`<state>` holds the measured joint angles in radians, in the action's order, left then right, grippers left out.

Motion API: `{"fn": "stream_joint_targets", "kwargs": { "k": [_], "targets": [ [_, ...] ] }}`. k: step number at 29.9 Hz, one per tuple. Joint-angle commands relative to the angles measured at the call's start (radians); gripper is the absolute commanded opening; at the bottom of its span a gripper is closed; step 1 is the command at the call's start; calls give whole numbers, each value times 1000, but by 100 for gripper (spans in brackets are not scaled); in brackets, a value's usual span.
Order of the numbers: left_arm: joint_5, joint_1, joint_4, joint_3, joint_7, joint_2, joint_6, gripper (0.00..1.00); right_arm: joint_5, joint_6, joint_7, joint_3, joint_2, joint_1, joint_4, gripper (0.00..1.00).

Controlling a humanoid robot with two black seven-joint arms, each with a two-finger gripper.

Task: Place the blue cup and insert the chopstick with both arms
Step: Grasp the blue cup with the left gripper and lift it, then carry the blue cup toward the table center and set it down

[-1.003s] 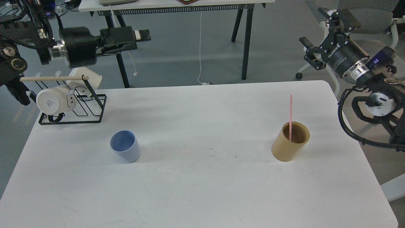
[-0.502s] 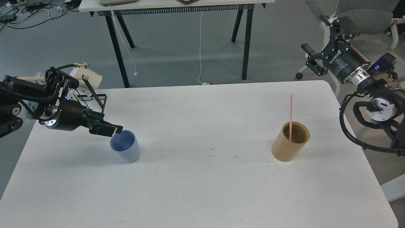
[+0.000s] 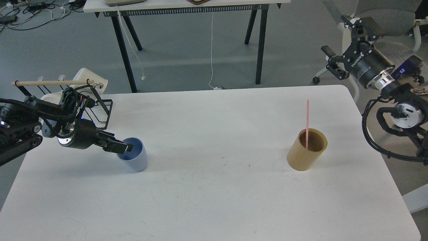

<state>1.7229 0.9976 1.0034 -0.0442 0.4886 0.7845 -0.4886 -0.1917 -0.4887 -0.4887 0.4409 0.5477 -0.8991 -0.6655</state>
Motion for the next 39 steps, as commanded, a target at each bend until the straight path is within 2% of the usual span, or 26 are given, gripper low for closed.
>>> {"fn": "stream_joint_targets", "kwargs": {
  "k": [1,5,9,11,13,14,18,22,28,30,33,36,39],
  "targets": [
    [1,-4,-20,0,0,-16,0,64,0,0,0,2,9,0,0,99],
    [3,-20,-22,-2,0,-18,0,49,1,0,0,4,17,8,0,99],
    [4,-22,-22,-2,0,-18,0,43,1,0,0,4,18,11,0,99],
    [4,-25,-22,-5,0,-18,0,28,1,0,0,5,18,12,0,99],
    [4,-33,-22,-2,0,-18,0,7,1,0,0,5,18,12,0,99],
    [4,-36,-22,0,0,-18,0,4,1,0,0,4,18,12,0,99],
    [-2,-33,-20,7,0,-11,10,0,1,0,0,5,18,12,0,99],
    [-3,-31,-17,40,0,-8,13,0,1,0,0,5,20,14,0,99],
    [-11,-10,61,196,0,-11,0,0,5,0,0,56,38,12,10,99],
    [-17,45,84,239,0,-33,0,0,18,0,0,93,67,14,14,99],
    [-29,143,80,242,0,-144,0,0,63,0,0,114,121,14,18,99],
    [-28,186,57,236,0,-241,0,0,118,0,0,114,198,16,20,99],
    [13,225,-6,161,0,-390,0,0,176,0,0,116,257,43,23,99]
  ]
}}
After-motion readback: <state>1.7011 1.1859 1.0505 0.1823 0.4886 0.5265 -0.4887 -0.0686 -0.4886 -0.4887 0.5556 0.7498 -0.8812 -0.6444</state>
